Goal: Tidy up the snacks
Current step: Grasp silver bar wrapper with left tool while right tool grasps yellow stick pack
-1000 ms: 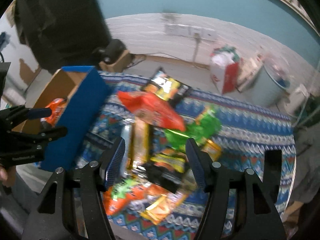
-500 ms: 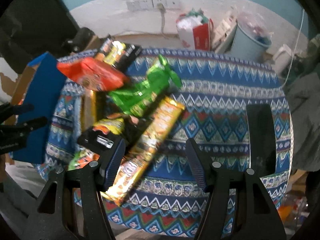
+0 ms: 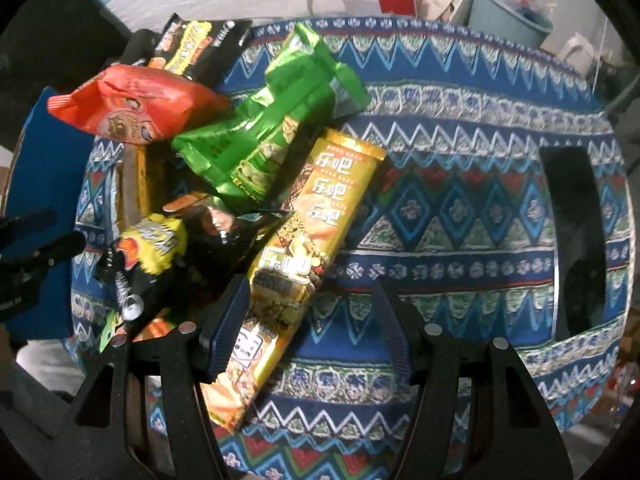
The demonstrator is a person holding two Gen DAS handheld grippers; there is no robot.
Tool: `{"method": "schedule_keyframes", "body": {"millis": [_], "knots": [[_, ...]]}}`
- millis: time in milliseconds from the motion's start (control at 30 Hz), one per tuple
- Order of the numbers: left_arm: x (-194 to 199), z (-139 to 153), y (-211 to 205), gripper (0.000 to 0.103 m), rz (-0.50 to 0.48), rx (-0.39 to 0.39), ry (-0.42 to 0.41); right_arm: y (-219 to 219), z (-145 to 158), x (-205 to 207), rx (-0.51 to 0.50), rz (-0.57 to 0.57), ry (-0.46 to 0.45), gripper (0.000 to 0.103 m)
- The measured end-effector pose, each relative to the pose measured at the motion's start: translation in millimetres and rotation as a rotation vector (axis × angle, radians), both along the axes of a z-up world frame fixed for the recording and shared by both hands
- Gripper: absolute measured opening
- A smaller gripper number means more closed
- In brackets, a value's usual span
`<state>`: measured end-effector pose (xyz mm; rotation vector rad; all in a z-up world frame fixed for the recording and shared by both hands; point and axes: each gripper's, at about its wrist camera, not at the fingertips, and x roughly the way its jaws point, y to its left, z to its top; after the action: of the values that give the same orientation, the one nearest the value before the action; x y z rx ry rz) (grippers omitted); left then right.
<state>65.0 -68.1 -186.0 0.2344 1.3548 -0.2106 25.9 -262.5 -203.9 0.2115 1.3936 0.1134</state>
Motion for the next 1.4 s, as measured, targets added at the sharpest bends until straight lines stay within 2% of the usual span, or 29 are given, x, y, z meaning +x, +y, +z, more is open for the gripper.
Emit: {"method": "schedule_keyframes", "body": {"millis": [167,400,533,600,833,1000,1100,1200,1300,1333,1400], "knots": [[6.9,-11.0,-2.3,0.069,0.01,-0.004,0.024,-1.8,-14.0,6.2,0.049,-0.028,0.023,0.063],[20.4,-31.5,-7.8,0.07,0.021,0.002,0.064,-0.7,-14.6,10.0,0.08,-0.024,-0.003,0.063],[27.4,-38.7,-14.8,0.071,0.013,0.016,0.067,6.0,-26.4,17.6,0.07,0.002,0.029,0.063],[29.2,-40.4,-16.0,0.071,0.007,0.026,0.066,9.9,-29.4,17.6,0.046,0.022,0.033,0.061],[26.7,-46.7,0.1,0.071,0.001,0.043,0.082,6.4,-22.1,18.3,-0.118,0.113,0.019,0.04],[26.9,-50.1,6.4,0.071,-0.004,0.061,0.081,-11.8,-20.0,28.1,-0.249,0.134,-0.007,0.037],[24.5,-51.7,2.2,0.071,-0.028,0.081,0.063,-23.8,-17.7,30.0,-0.188,0.067,-0.012,0.037],[22.3,-54.6,-4.4,0.073,-0.055,0.093,0.045,-34.7,-15.3,25.1,-0.121,-0.002,0.012,0.042],[20.7,-54.7,-12.5,0.073,-0.073,0.099,0.032,-45.6,-18.4,14.8,-0.118,-0.018,0.019,0.043],[19.1,-53.2,-16.0,0.071,-0.077,0.099,0.027,-48.6,-20.3,6.5,-0.12,-0.019,0.015,0.043],[19.3,-52.4,-18.3,0.058,-0.091,0.095,0.007,-44.0,-23.8,7.1,-0.136,-0.011,0.007,0.043]]}}
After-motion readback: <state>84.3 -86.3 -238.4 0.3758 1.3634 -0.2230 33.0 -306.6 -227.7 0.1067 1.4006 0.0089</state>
